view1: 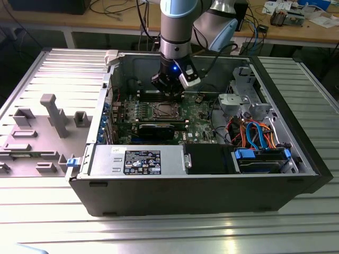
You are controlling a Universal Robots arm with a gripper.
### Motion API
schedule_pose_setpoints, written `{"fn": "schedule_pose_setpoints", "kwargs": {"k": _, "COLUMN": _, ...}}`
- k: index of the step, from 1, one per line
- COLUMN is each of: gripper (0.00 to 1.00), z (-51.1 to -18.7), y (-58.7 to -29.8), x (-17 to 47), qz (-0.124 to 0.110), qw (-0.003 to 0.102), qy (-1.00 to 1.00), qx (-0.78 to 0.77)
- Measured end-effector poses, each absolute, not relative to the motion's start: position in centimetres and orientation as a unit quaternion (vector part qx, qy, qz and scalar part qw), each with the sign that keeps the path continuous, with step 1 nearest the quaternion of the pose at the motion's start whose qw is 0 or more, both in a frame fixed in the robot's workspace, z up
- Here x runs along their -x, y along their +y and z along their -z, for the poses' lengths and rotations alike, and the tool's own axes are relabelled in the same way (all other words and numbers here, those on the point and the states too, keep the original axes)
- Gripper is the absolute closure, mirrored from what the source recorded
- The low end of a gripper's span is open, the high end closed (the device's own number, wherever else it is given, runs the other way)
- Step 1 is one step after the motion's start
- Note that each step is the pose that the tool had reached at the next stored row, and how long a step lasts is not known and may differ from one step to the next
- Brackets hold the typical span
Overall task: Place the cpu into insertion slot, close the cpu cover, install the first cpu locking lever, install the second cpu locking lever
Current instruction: 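Install the first cpu locking lever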
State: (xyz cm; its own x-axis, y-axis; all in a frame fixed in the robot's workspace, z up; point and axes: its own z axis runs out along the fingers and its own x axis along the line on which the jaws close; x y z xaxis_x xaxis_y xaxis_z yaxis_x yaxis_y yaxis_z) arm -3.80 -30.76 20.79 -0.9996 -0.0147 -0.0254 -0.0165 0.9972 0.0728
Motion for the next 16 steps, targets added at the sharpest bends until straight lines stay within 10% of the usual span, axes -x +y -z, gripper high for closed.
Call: {"fn": "schedule_pose_setpoints", "kwargs": {"k": 16, "gripper": 0.89, "z": -20.17, "y": -30.77, "x": 3.68, "qz": -0.025, "qw": 0.012, "qy": 1.000, "qx": 0.008}}
